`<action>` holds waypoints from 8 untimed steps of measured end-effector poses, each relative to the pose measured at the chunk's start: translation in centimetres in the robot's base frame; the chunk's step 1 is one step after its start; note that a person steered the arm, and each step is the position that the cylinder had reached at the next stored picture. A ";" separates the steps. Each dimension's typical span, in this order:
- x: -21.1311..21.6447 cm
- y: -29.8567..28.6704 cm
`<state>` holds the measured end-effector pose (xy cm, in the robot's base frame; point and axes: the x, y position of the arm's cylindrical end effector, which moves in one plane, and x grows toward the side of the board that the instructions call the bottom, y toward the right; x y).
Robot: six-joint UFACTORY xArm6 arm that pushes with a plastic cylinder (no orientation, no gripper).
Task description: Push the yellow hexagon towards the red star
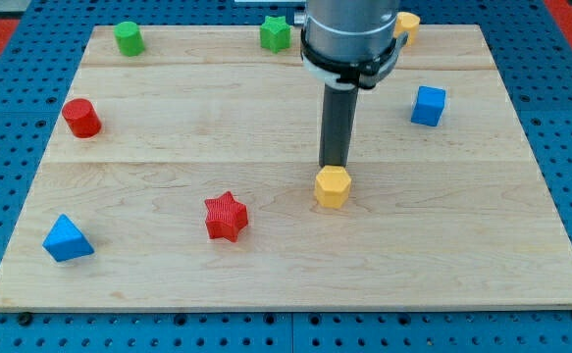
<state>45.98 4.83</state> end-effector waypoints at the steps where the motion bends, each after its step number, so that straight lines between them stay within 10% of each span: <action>1: 2.4 0.1; 8: 3.4 -1.3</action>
<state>49.39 3.50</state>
